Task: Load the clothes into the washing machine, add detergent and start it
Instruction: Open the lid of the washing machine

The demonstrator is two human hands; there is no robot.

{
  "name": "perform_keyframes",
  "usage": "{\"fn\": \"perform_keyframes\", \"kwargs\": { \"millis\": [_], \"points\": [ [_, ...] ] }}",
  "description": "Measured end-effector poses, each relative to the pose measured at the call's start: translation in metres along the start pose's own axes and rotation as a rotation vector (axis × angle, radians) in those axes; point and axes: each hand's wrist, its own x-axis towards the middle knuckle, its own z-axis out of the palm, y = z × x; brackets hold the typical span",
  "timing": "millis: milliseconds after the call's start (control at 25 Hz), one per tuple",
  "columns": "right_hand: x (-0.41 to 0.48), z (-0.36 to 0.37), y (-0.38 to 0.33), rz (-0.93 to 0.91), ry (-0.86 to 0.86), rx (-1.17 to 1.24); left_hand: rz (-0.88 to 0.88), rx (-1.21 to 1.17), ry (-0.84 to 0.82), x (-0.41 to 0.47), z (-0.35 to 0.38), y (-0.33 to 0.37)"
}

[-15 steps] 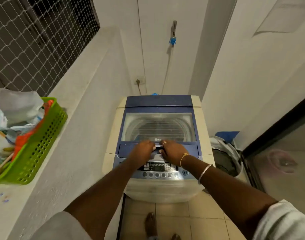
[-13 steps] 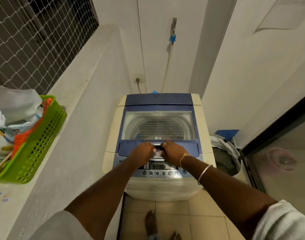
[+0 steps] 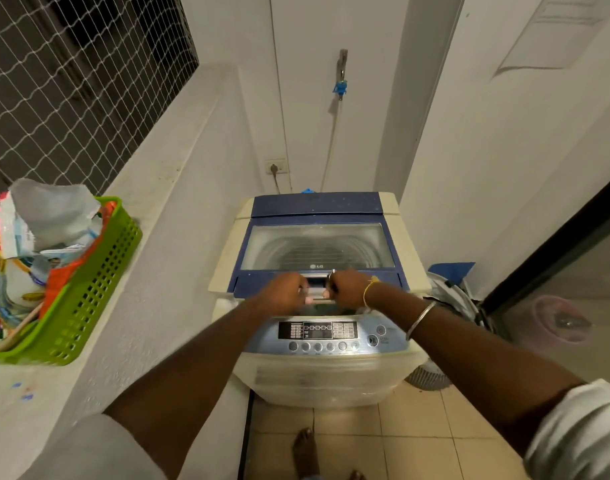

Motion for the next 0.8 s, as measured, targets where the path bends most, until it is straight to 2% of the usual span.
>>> {"fn": "perform_keyframes", "kwargs": {
  "millis": [240,400,600,800],
  "points": [
    [0.006,-0.110,-0.014,-0.029,0.082,0.032,0.018,-0.001,0.172,0.010,-0.101,0.032],
    [0.024,-0.156,-0.013,-0.022,0.243,-0.064,0.069,0.072,0.314,0.037,-0.146,0.037],
    [0.056,-0.171,-0.003,-0.039,0.430,-0.190,0.155,0.047,0.480,0.080,-0.155,0.027],
    [0.091,-0.171,0.014,-0.016,0.568,-0.284,0.111,0.053,0.563,0.122,-0.151,0.017]
  ]
}}
